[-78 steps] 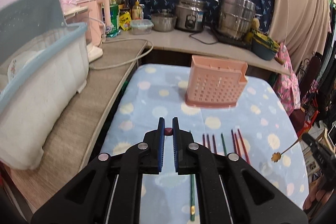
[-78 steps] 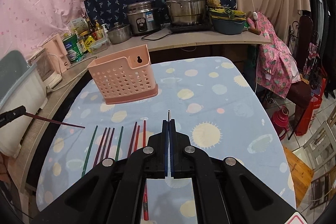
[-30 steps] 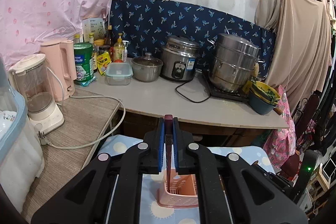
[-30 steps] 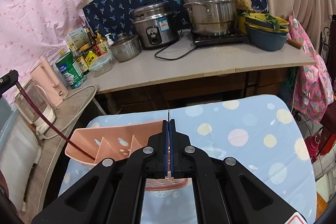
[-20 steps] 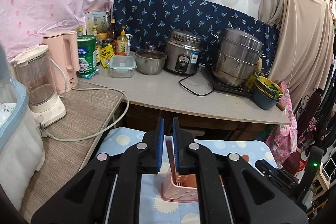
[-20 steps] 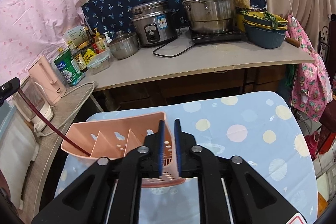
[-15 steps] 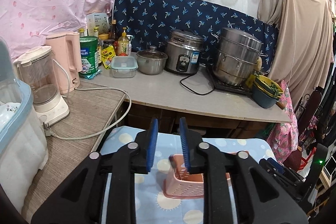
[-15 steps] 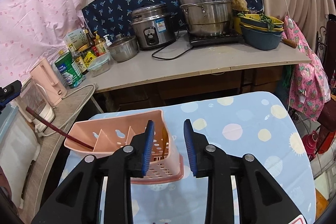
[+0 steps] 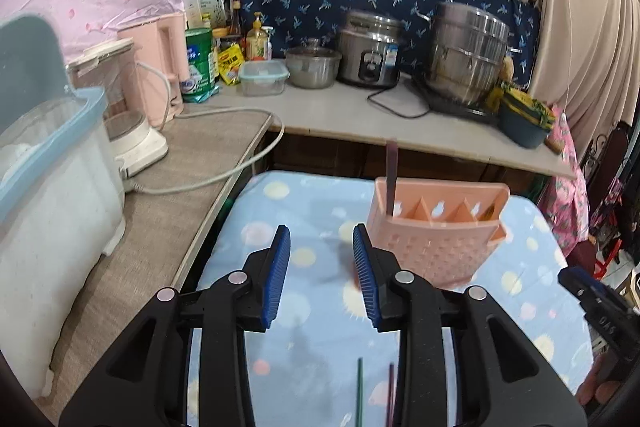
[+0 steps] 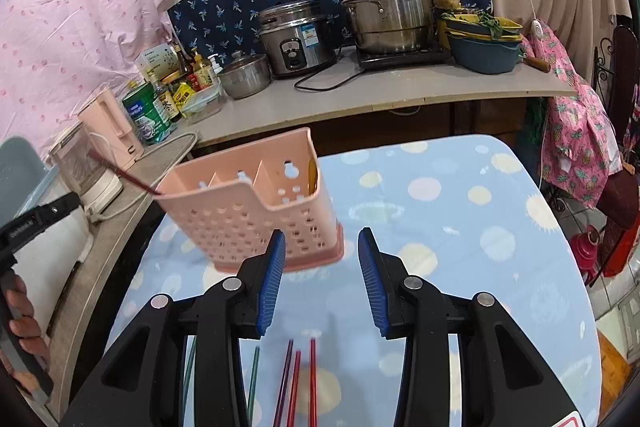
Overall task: Organize utensils
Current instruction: 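Move both open grippers back down to the remaining chopsticks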
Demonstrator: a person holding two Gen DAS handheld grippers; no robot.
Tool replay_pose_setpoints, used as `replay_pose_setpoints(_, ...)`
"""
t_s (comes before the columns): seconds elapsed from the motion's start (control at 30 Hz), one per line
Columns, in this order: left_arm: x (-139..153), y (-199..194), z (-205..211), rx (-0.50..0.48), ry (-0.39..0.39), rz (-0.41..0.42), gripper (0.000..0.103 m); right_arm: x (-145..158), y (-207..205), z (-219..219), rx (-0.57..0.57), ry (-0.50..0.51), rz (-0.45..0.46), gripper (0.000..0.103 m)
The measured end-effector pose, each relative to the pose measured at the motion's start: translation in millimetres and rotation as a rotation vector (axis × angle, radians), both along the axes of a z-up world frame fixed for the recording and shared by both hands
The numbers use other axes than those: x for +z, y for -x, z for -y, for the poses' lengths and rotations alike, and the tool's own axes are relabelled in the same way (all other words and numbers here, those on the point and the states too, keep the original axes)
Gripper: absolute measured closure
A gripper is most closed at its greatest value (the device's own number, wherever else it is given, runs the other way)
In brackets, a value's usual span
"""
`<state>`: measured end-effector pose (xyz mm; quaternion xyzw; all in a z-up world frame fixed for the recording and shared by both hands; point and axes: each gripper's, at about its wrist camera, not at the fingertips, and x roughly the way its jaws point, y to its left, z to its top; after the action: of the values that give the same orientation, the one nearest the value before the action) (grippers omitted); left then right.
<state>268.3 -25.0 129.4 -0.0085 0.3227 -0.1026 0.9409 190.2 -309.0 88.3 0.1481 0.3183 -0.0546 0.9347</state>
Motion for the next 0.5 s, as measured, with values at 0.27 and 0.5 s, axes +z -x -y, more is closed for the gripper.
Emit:
replay_pose_setpoints(0.27,-30,38,-14,-0.009,-0.033,-0.042,0.072,-10,50,-18,0.000,0.052,-0.005,0.064)
replay_pose_setpoints(0.5,-50,64,-23,-0.007,-0.051,-0.085,0.072,-21,87,-28,-0.002,0.059,-0.020,0.062)
